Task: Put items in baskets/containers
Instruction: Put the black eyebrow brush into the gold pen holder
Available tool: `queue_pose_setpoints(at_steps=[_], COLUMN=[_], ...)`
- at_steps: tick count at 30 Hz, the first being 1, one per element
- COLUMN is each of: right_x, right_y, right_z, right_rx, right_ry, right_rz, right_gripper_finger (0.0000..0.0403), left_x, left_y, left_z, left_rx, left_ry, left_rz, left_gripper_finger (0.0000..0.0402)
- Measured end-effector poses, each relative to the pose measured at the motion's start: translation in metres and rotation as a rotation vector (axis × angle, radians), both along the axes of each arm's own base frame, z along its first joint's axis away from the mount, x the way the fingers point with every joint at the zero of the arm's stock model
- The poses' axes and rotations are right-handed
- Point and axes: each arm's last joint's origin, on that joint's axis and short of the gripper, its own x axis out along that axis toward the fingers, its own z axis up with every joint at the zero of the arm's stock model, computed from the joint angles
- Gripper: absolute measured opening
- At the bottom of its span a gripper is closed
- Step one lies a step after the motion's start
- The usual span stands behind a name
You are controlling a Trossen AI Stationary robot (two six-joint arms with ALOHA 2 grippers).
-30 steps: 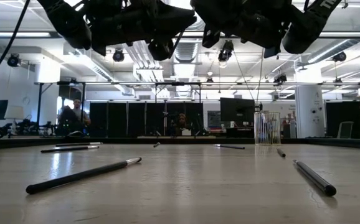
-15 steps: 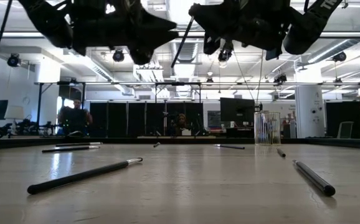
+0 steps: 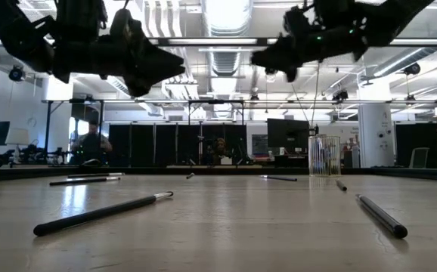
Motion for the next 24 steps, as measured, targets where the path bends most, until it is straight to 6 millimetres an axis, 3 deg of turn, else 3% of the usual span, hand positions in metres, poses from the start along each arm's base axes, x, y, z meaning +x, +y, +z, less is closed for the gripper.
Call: queue_pose_setpoints(at_steps=[6, 10, 16, 24], right_x=[-0.062, -0.089, -0.107, -0.107], right_y=[-0.014, -0.03, -0.059, -0.077], right_z=[0.023, 0.02, -0.013, -0.039], right_rx=[-0.09, -0.086, 0.016, 0.168], right_ry=[0.152, 0.186, 0.244, 0.204], right_rz=[-0.495, -0.692, -0.818, -0.834], right_gripper_finger=[0.0014, 0.0014, 0.0014, 0.0014], left_x=[-0.003, -0.002, -0.003, -0.002], left_y=[0.0, 0.001, 0.001, 0.001], left_z=[-0.008, -0.009, -0.009, -0.01], left_rx=[-0.007, 0.0, -0.005, -0.025], left_ry=[0.016, 0.022, 0.022, 0.028], left_rz=[0.026, 0.036, 0.04, 0.039], left_gripper_finger=[0.0105, 0.0105, 0.0105, 0.0105])
